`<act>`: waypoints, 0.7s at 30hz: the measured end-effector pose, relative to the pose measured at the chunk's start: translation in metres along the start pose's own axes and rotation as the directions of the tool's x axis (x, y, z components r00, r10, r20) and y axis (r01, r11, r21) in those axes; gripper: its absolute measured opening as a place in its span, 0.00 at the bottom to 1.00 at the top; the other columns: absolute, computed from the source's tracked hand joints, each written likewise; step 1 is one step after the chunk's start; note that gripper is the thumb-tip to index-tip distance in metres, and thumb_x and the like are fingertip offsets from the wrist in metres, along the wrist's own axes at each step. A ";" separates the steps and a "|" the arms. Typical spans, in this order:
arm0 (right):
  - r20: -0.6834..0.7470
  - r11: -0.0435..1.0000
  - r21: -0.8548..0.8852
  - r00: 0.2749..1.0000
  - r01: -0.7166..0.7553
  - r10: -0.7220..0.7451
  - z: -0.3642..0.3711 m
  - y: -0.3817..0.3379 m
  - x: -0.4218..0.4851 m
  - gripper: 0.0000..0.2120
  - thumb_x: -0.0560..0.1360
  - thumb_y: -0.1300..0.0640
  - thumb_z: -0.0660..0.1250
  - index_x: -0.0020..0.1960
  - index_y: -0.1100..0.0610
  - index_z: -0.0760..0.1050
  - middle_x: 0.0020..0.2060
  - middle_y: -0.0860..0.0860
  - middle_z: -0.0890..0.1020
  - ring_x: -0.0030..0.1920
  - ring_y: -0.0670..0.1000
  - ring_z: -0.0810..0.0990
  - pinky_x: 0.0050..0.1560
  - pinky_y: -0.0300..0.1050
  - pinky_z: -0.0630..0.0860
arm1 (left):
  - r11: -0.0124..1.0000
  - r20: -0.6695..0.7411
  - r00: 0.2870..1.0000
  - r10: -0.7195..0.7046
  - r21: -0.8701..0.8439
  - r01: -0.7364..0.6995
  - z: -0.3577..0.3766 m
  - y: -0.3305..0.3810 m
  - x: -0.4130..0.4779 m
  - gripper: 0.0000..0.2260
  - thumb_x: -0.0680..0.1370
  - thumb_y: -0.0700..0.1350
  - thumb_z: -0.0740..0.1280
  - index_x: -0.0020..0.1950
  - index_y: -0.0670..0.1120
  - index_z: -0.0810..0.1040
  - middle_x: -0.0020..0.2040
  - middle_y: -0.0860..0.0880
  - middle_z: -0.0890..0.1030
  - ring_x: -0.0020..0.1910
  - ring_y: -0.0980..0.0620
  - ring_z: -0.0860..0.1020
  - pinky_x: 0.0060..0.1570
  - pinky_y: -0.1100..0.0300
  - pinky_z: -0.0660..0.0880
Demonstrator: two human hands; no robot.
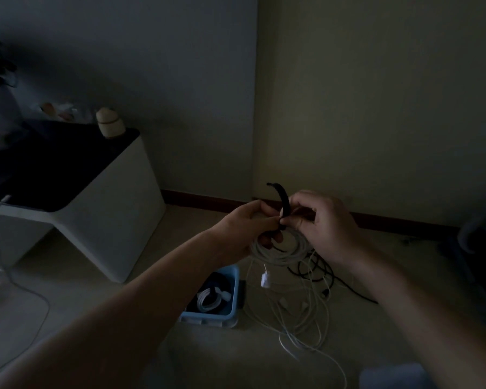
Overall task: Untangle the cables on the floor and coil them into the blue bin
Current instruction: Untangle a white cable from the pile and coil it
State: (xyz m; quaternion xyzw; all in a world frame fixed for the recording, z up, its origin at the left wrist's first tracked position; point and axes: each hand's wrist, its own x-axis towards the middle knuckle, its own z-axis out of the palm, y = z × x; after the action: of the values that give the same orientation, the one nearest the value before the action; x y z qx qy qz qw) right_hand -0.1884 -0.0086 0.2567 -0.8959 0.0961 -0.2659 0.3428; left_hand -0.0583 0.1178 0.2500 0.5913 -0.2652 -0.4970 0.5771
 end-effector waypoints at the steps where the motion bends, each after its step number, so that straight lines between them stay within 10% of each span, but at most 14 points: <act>1: 0.005 0.999 0.022 1.000 -0.028 0.028 0.000 0.000 0.000 0.04 0.72 0.61 0.75 0.43 0.57 0.81 0.40 0.46 0.83 0.43 0.44 0.82 0.43 0.41 0.78 | 0.999 0.024 1.000 -0.019 -0.026 0.019 -0.001 0.000 -0.001 0.02 0.80 0.37 0.65 0.48 0.42 0.74 0.35 0.42 0.80 0.32 0.49 0.73 0.31 0.62 0.74; 11: -0.008 0.982 0.142 0.992 -0.122 0.124 -0.007 0.004 0.004 0.04 0.72 0.55 0.76 0.42 0.52 0.81 0.36 0.45 0.84 0.38 0.42 0.82 0.39 0.36 0.75 | 0.986 0.032 0.999 -0.006 -0.167 0.012 0.008 0.000 -0.004 0.05 0.82 0.38 0.62 0.46 0.43 0.72 0.36 0.44 0.78 0.34 0.50 0.75 0.36 0.59 0.72; 21: -0.094 0.984 0.097 0.983 -0.151 0.160 -0.008 0.010 0.003 0.06 0.72 0.53 0.77 0.41 0.53 0.81 0.35 0.47 0.83 0.37 0.46 0.82 0.36 0.40 0.77 | 0.976 -0.051 0.977 0.208 0.077 -0.204 0.015 -0.005 0.002 0.05 0.82 0.40 0.62 0.48 0.40 0.72 0.36 0.43 0.80 0.28 0.56 0.76 0.30 0.65 0.73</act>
State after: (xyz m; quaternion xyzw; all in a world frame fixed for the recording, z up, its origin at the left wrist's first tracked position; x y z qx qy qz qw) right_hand -0.1898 -0.0218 0.2563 -0.8548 0.1713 -0.2873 0.3968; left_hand -0.0726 0.1105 0.2471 0.5954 -0.3253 -0.4070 0.6115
